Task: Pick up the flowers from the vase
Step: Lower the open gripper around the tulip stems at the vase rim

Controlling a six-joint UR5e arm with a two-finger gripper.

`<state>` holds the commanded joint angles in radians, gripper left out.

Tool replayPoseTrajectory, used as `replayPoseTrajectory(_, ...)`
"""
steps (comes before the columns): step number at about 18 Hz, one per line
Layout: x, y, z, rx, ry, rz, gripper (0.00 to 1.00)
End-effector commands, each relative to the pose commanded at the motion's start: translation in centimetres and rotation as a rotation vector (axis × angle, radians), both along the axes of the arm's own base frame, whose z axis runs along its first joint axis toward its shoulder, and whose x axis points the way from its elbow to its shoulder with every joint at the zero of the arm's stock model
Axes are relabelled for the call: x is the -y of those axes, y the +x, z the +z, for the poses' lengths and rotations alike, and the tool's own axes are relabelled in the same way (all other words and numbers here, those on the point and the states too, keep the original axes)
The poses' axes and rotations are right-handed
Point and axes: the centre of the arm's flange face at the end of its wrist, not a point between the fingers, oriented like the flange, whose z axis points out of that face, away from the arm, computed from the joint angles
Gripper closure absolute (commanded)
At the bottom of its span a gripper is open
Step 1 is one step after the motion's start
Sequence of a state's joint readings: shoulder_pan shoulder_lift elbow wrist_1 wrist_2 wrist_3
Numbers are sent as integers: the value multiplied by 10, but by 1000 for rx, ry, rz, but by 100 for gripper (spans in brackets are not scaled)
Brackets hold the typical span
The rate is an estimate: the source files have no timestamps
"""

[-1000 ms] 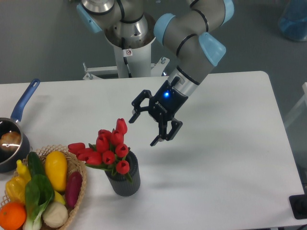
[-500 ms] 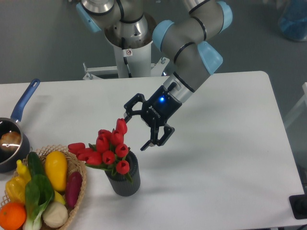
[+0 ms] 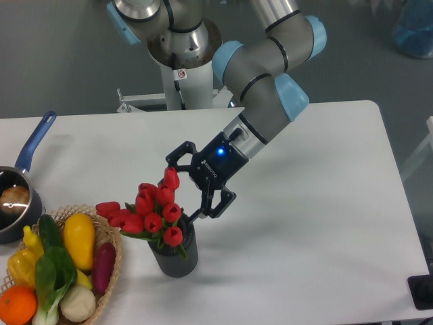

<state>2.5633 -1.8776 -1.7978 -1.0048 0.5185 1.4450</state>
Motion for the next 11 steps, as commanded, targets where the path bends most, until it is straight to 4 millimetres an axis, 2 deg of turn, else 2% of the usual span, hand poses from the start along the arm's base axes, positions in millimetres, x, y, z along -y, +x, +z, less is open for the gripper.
replayPoseTrajectory(11,-10,1,-9,-7,4,-20,0)
